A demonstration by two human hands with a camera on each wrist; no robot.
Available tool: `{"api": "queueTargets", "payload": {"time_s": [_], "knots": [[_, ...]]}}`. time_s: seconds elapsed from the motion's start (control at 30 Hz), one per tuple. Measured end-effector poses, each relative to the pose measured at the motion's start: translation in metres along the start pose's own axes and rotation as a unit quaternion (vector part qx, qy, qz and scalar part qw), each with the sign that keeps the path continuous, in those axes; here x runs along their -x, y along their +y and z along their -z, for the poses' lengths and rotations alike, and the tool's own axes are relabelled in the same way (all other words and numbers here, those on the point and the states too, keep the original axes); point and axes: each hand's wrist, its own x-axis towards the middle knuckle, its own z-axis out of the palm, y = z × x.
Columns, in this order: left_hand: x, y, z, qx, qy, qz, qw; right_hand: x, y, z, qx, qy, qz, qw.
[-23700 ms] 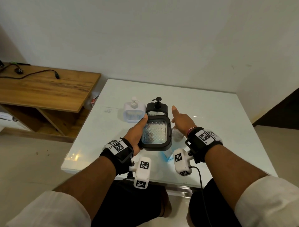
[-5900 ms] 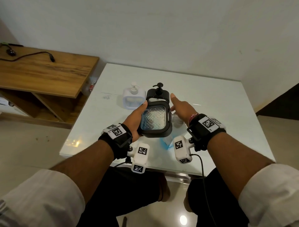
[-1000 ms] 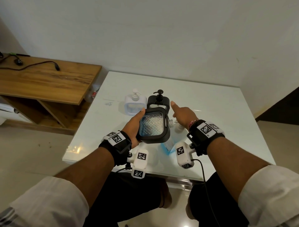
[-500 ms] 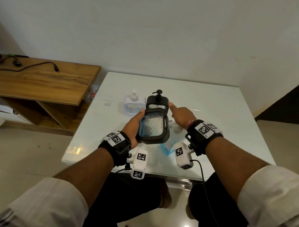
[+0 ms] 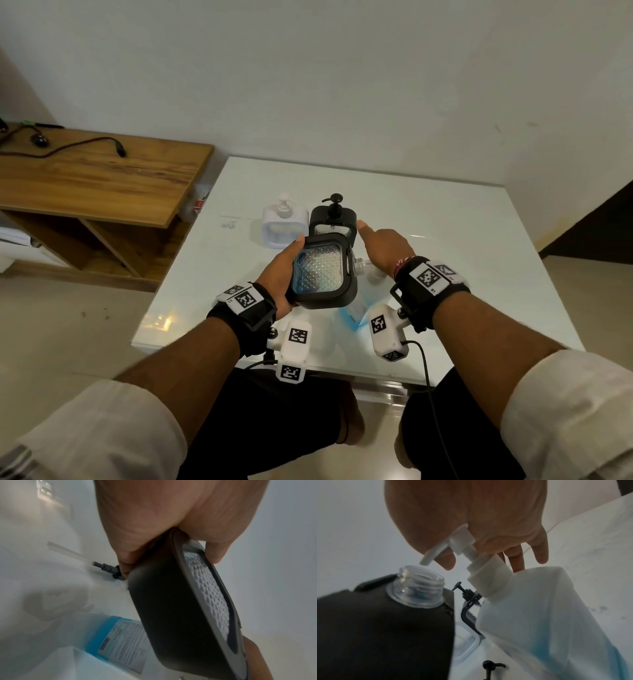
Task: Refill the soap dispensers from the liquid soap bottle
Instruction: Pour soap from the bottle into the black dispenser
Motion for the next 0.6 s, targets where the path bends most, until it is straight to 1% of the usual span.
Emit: {"api": "queueTargets", "payload": {"time_s": [0.13, 0.33, 0.6], "knots": [[-0.0012, -0.0002, -0.0005, 0.007, -0.001, 0.000, 1.000, 0.0019, -0.0041, 0.0059, -0.016, -0.005, 0.015, 1.000], [-0.0028, 0.0003, -0.0010, 0.003, -0.006, 0.001, 1.000, 0.0007, -0.0002, 0.0007, 0.026, -0.003, -0.004, 1.000], [-0.0018, 0.0015, 0.0002, 0.020, -0.015, 0.001, 1.000, 0.0042, -0.0059, 0.0088, -0.020, 0.005, 0.014, 1.000]]}}
